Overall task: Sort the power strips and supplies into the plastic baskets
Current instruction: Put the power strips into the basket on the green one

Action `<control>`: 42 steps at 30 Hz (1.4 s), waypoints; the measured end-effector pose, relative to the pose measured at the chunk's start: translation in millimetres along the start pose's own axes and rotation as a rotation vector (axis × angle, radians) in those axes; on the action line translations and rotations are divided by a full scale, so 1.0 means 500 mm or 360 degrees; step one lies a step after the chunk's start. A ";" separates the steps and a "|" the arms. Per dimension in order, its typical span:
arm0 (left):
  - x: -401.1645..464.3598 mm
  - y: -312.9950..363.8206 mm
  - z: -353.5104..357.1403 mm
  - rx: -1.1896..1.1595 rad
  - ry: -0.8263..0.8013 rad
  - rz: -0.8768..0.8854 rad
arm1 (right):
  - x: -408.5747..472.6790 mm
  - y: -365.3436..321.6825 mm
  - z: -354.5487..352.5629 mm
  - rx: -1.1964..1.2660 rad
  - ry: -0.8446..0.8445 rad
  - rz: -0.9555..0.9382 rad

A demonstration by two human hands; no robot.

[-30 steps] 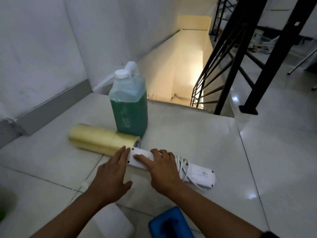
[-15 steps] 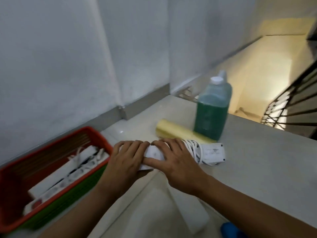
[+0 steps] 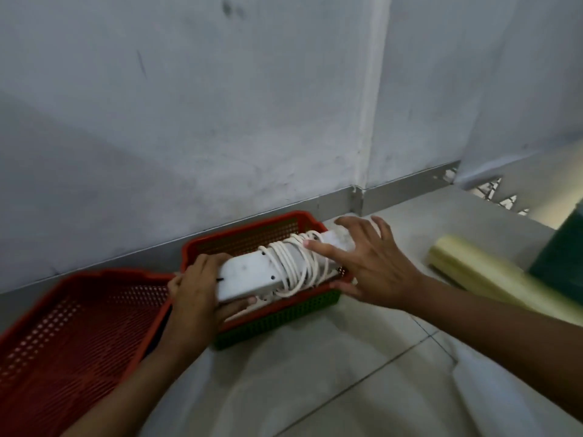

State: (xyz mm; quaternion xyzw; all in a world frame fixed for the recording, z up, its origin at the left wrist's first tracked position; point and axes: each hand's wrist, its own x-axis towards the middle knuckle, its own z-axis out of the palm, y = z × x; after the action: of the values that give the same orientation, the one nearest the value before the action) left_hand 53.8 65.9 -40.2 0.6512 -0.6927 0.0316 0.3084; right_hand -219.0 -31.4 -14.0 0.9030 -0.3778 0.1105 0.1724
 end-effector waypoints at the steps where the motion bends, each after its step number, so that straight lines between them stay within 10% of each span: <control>1: 0.004 -0.021 0.002 -0.0062 0.0029 -0.0111 | 0.020 0.009 0.015 -0.0003 -0.0010 0.0042; 10: 0.125 -0.172 0.086 -0.0286 -0.0138 -0.0537 | 0.227 -0.023 0.177 0.0597 -0.0203 0.0405; 17: 0.143 -0.206 0.173 0.0800 -0.0440 -0.0463 | 0.217 -0.047 0.279 0.0564 -0.0642 0.0382; 21: 0.127 -0.177 0.230 0.0331 -0.0940 -0.0664 | 0.190 -0.055 0.311 0.0600 -0.0791 0.0331; 34: 0.105 0.020 0.203 0.0164 -0.0622 -0.0287 | -0.047 0.020 0.204 0.0754 -0.0130 0.0558; 42: 0.023 0.321 0.279 -0.0206 -0.0991 0.0202 | -0.401 0.165 0.078 0.0723 0.0032 0.1388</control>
State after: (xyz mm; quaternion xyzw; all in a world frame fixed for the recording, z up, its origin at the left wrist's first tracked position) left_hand -147.4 17.7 -90.1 0.5640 -0.7936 -0.1941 0.1198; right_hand -414.1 28.3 -97.1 0.6743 -0.6853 0.2608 -0.0876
